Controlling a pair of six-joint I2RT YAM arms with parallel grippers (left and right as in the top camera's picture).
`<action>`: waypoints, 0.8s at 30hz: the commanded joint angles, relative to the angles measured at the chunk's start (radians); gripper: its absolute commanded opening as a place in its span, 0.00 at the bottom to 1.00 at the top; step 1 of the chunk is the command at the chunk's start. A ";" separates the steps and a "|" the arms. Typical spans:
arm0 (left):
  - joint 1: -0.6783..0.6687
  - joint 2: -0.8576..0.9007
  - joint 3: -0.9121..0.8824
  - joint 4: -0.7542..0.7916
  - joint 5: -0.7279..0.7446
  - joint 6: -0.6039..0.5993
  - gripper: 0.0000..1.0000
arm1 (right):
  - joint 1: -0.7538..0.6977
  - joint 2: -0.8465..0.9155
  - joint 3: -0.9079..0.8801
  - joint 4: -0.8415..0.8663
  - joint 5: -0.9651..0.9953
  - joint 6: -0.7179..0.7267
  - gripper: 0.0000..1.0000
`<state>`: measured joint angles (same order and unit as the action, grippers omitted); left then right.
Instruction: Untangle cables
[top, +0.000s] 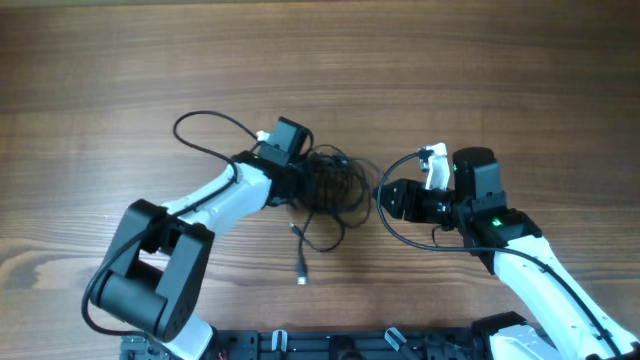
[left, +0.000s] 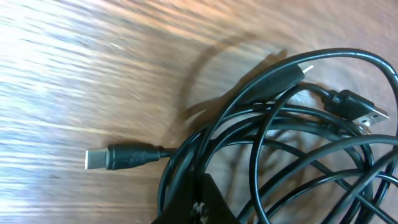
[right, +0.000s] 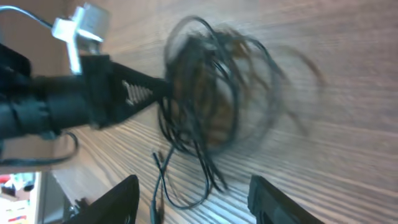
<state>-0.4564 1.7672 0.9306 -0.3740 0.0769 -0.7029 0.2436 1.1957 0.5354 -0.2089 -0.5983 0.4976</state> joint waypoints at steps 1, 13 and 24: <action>0.034 0.013 -0.001 -0.011 -0.077 -0.046 0.04 | 0.039 -0.006 -0.001 0.002 -0.002 -0.050 0.59; 0.028 0.013 -0.001 -0.012 -0.066 -0.046 0.04 | 0.163 0.257 0.000 0.462 0.177 0.032 0.82; 0.065 0.010 -0.001 -0.035 -0.067 -0.046 0.04 | 0.117 0.432 0.002 0.741 -0.333 0.141 0.05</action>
<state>-0.4305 1.7672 0.9329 -0.3805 0.0639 -0.7395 0.4007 1.6619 0.5323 0.5049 -0.7349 0.6102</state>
